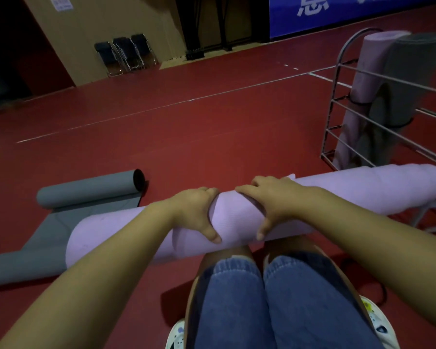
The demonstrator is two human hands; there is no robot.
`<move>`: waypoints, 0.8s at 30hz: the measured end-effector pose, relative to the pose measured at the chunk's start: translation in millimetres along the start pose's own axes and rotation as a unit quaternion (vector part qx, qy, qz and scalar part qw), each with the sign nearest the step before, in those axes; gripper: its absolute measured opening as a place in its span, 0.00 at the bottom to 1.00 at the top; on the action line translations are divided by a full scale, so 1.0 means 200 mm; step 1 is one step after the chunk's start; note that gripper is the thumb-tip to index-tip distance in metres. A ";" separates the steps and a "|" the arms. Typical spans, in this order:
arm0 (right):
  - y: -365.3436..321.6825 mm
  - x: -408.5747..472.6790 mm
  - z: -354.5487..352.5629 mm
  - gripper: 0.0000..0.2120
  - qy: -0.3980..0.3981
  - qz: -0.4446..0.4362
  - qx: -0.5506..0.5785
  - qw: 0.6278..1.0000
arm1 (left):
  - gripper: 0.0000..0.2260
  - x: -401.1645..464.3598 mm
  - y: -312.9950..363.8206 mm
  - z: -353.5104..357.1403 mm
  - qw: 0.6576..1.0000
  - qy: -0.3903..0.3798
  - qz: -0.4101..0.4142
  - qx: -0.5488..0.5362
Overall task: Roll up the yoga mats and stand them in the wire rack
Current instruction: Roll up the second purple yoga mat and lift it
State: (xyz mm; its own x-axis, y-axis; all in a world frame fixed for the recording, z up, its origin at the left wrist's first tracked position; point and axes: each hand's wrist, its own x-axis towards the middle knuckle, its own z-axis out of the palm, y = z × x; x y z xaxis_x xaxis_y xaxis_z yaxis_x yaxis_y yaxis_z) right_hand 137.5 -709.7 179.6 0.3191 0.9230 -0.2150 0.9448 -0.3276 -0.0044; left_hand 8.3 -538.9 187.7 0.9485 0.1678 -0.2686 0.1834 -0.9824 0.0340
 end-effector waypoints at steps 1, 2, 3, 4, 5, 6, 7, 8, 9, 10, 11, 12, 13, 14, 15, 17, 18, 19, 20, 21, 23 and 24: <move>0.01 -0.01 0.03 0.57 -0.010 0.019 -0.018 1.000 | 0.45 0.01 0.00 -0.01 1.000 -0.007 0.000 -0.008; 0.01 -0.02 0.06 0.60 -0.007 0.032 -0.031 0.999 | 0.43 0.02 -0.01 -0.01 1.000 -0.013 0.002 -0.013; 0.02 -0.02 0.07 0.60 0.004 0.036 -0.037 0.999 | 0.42 0.03 0.00 -0.02 1.000 -0.019 0.007 -0.014; 0.03 -0.02 0.06 0.58 0.017 0.035 -0.041 0.998 | 0.40 0.04 0.00 -0.03 1.000 -0.025 0.012 -0.013; 0.03 -0.02 0.05 0.56 0.029 0.029 -0.046 0.998 | 0.39 0.04 0.00 -0.05 0.999 -0.031 0.016 -0.011; 0.03 -0.04 0.04 0.54 0.040 0.022 -0.054 0.997 | 0.38 0.03 0.01 -0.07 0.999 -0.035 0.020 -0.007; 0.02 -0.05 0.03 0.52 0.051 0.015 -0.063 0.997 | 0.37 0.02 0.01 -0.09 0.999 -0.037 0.023 -0.004; 0.01 -0.08 0.01 0.50 0.060 0.010 -0.068 0.996 | 0.37 -0.01 0.02 -0.12 0.999 -0.040 0.025 -0.001; 0.00 -0.11 0.00 0.49 0.065 0.007 -0.067 0.996 | 0.38 -0.03 0.03 -0.15 0.999 -0.044 0.029 0.000; -0.02 -0.14 -0.02 0.49 0.068 0.003 -0.065 0.996 | 0.38 -0.07 0.04 -0.17 0.998 -0.048 0.033 0.000; -0.04 -0.18 -0.05 0.48 0.069 -0.003 -0.063 0.996 | 0.38 -0.10 0.05 -0.19 0.998 -0.052 0.038 -0.002; -0.06 -0.23 -0.07 0.48 0.070 -0.010 -0.062 0.996 | 0.38 -0.15 0.07 -0.22 0.997 -0.057 0.044 -0.006; -0.08 -0.28 -0.09 0.48 0.071 -0.016 -0.061 0.996 | 0.37 -0.20 0.09 -0.24 0.997 -0.063 0.048 -0.014; -0.11 -0.34 -0.11 0.48 0.070 -0.023 -0.062 0.995 | 0.38 -0.25 0.10 -0.25 0.996 -0.072 0.051 -0.024; -0.13 -0.40 -0.12 0.47 0.066 -0.030 -0.064 0.995 | 0.38 -0.31 0.12 -0.25 0.994 -0.083 0.054 -0.035; -0.20 -0.51 -0.11 0.47 0.046 -0.045 -0.062 0.996 | 0.38 -0.42 0.15 -0.23 0.991 -0.110 0.059 -0.055; -0.24 -0.55 -0.09 0.46 0.034 -0.053 -0.060 0.996 | 0.38 -0.46 0.17 -0.19 0.989 -0.123 0.061 -0.062; -0.27 -0.57 -0.06 0.45 0.024 -0.061 -0.060 0.996 | 0.38 -0.50 0.19 -0.14 0.987 -0.136 0.064 -0.065; -0.30 -0.59 -0.02 0.45 0.018 -0.068 -0.057 0.996 | 0.39 -0.52 0.20 -0.08 0.985 -0.148 0.063 -0.067; -0.32 -0.59 0.01 0.45 0.013 -0.072 -0.048 0.996 | 0.40 -0.53 0.21 -0.05 0.982 -0.161 0.056 -0.076; -0.33 -0.57 0.04 0.46 0.013 -0.072 -0.035 0.997 | 0.38 -0.52 0.19 -0.02 0.975 -0.187 0.027 -0.117; -0.33 -0.57 0.04 0.46 0.016 -0.072 -0.031 0.997 | 0.36 -0.50 0.18 -0.03 0.970 -0.196 0.006 -0.147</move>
State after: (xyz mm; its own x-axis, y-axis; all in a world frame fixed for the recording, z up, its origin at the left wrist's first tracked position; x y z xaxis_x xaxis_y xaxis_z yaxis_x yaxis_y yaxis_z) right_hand 38.9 -794.9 195.9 0.1817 0.9659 -0.1843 0.9833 -0.1796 0.0283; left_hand -78.6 -590.8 222.5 0.7905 0.0559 -0.6098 0.2928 -0.9091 0.2962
